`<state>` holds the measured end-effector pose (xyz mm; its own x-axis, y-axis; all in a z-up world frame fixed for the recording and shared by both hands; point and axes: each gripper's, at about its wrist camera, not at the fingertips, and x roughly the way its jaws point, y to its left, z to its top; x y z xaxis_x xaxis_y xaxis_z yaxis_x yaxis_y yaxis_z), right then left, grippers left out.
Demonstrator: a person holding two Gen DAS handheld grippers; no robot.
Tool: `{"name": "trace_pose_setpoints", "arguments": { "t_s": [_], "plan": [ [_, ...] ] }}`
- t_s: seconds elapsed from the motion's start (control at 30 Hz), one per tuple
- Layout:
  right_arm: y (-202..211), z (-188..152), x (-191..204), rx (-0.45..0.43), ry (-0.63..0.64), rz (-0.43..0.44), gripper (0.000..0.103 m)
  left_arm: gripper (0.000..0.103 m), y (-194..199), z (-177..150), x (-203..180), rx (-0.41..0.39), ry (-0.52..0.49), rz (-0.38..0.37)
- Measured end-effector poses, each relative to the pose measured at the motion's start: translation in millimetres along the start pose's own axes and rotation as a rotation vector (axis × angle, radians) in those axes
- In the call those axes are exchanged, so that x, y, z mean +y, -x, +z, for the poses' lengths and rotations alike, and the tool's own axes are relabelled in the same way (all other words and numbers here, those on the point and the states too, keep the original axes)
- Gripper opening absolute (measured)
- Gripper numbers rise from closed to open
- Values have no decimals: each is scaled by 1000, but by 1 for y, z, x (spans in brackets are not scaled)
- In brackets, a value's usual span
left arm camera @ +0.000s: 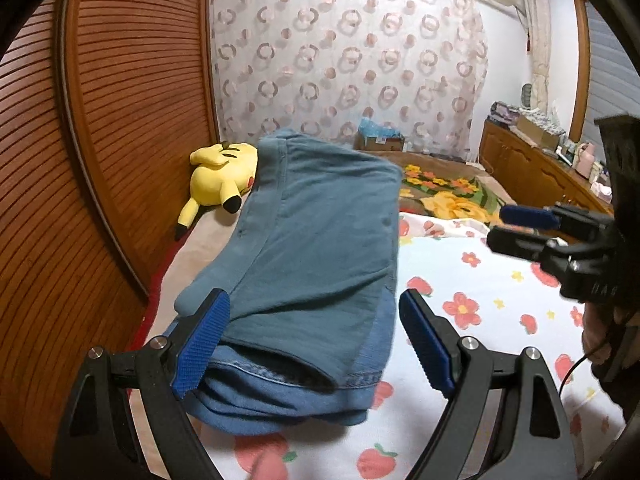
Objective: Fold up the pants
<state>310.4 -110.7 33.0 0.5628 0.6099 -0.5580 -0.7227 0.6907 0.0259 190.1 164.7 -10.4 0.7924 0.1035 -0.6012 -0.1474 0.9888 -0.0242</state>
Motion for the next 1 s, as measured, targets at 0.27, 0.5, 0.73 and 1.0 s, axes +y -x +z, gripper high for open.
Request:
{"name": "trace_pose_setpoints", "arguments": {
  "t_s": [0.27,0.5,0.73,1.0],
  "plan": [
    [19,-15,14,1,-27,-46,61,87,14,-9,-9,-14,12,-34],
    [41,-30,24,-16,-52,-62,61,87,29,-24,-23,-9,-1,-53],
    [76,-47,36,-46,-68,-94,61,87,54,-36,-41,-39,-19,-80],
    [109,-71,54,-66,-81,-132,61,87,79,-51,-65,-56,-50,-115]
  ]
}}
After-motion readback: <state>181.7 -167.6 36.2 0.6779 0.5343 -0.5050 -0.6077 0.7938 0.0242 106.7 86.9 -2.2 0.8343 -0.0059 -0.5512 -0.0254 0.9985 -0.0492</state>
